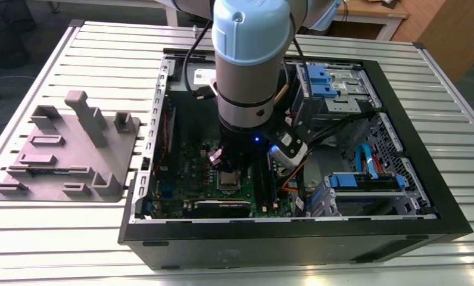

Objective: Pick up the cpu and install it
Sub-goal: 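Install the first cpu locking lever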

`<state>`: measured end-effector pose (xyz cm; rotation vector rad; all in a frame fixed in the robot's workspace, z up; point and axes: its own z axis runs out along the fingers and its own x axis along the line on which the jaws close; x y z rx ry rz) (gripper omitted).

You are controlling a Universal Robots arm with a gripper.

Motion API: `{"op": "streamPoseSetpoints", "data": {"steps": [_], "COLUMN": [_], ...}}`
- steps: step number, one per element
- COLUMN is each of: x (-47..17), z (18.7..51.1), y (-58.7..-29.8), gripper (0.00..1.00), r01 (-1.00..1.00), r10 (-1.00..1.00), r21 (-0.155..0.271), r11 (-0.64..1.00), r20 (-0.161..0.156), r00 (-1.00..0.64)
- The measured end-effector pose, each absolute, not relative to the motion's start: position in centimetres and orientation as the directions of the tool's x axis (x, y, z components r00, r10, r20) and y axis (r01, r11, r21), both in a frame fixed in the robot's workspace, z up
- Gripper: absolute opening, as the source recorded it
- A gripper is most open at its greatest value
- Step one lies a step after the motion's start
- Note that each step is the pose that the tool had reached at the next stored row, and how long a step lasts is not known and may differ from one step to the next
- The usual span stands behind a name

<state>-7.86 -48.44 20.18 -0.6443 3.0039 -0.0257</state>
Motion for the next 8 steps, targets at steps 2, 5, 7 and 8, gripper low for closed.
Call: {"op": "streamPoseSetpoints", "data": {"steps": [2,5,7,8], "x": [-7.87,-7.86,-7.84,-7.83], "z": [20.17,20.14,20.11,20.10], "y": [-48.69,-48.93,-49.07,-49.10], "gripper": [0.11,0.11,0.11,0.11], "r01": [-0.409,-0.409,-0.409,-0.409], "r10": [-0.410,-0.410,-0.410,-0.410], "r21": [-0.031,-0.031,-0.031,-0.031], "r11": [0.912,0.912,0.912,0.912], "r20": [-0.064,-0.064,-0.064,-0.064], "r00": [-0.910,-0.910,-0.910,-0.910]}}
